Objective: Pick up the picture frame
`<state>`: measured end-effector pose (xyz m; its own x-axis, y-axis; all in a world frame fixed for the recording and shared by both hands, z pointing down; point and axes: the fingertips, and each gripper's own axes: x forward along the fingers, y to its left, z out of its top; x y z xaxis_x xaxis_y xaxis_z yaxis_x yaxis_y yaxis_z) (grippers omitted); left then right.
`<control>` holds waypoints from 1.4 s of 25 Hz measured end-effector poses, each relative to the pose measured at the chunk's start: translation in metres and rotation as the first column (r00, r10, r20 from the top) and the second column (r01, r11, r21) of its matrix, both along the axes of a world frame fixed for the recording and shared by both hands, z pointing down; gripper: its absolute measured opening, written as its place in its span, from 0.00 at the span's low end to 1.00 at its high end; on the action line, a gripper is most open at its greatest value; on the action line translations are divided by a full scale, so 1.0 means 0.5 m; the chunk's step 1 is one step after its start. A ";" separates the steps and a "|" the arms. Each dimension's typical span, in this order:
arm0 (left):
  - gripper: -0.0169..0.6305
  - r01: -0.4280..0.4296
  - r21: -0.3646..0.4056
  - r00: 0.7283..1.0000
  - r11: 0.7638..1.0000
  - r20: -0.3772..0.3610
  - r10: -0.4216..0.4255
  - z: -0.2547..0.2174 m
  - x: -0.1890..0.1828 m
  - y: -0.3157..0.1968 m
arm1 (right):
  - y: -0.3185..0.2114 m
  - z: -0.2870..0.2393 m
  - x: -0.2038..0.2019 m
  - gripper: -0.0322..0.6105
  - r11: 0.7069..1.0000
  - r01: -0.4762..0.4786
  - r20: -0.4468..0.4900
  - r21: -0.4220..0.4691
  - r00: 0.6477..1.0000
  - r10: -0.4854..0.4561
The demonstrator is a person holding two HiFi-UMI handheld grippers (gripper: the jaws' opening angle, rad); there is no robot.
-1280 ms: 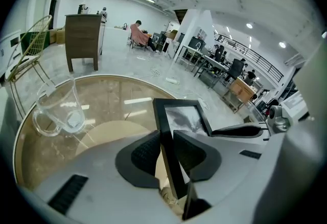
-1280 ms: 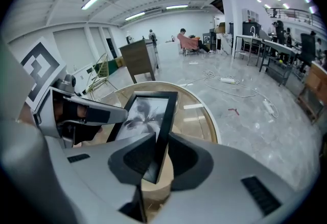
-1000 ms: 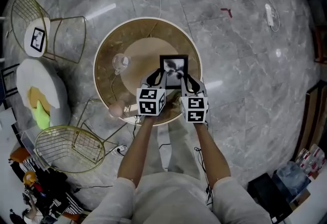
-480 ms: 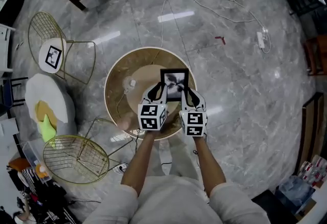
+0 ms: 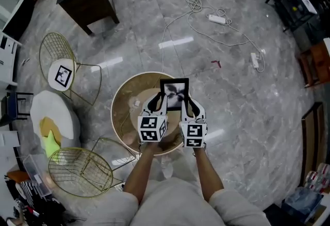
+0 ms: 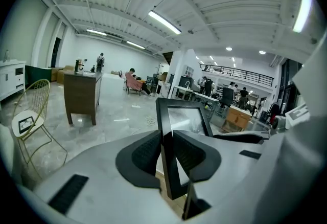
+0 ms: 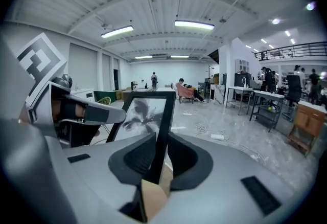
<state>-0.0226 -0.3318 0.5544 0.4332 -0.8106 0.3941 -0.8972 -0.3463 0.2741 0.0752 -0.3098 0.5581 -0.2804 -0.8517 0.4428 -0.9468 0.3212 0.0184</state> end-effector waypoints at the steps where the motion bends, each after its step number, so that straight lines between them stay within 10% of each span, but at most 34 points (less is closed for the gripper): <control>1: 0.14 -0.001 0.015 1.000 1.000 0.001 0.001 -0.019 -0.001 -0.004 | -0.004 -0.020 -0.001 0.16 1.000 -0.001 0.001 0.018 1.000 0.001; 18: 0.14 -0.006 0.244 1.000 0.970 0.000 0.006 -0.289 -0.020 -0.021 | -0.018 -0.285 -0.022 0.16 0.965 -0.009 -0.001 0.263 1.000 0.009; 35: 0.14 -0.029 0.320 1.000 0.947 0.015 0.026 -0.383 -0.015 0.003 | 0.011 -0.375 -0.018 0.16 0.942 -0.009 0.001 0.335 1.000 0.009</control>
